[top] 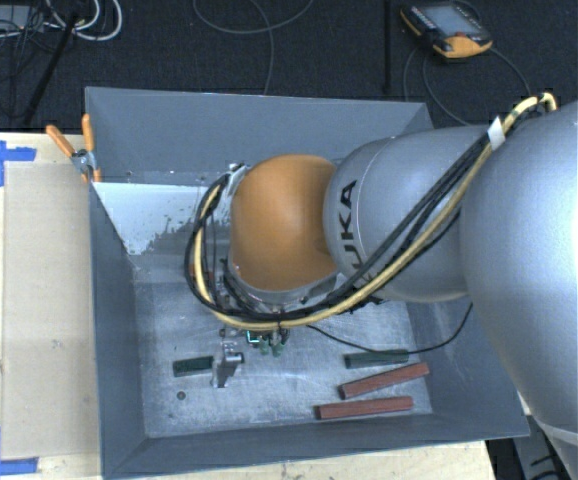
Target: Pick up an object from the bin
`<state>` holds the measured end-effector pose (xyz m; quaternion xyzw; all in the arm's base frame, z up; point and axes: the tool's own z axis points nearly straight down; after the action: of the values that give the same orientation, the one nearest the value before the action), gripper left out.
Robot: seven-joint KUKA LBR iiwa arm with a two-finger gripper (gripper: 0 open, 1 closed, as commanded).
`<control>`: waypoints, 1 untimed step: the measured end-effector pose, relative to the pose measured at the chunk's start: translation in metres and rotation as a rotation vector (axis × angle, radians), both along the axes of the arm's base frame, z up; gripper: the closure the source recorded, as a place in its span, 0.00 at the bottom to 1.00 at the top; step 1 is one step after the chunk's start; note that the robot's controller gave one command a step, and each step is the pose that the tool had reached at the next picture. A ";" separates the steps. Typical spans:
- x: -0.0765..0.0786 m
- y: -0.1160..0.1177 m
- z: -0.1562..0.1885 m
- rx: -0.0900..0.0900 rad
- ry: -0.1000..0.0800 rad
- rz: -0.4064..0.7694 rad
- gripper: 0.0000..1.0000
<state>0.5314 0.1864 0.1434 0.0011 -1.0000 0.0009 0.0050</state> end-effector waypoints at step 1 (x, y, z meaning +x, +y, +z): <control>0.002 -0.001 0.004 0.002 -0.008 -0.004 0.00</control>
Offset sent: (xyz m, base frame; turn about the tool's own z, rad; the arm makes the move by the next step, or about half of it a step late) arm -0.0002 0.0000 -0.0676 -0.0433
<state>0.5334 0.1857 0.1478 -0.0006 -1.0000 0.0001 0.0012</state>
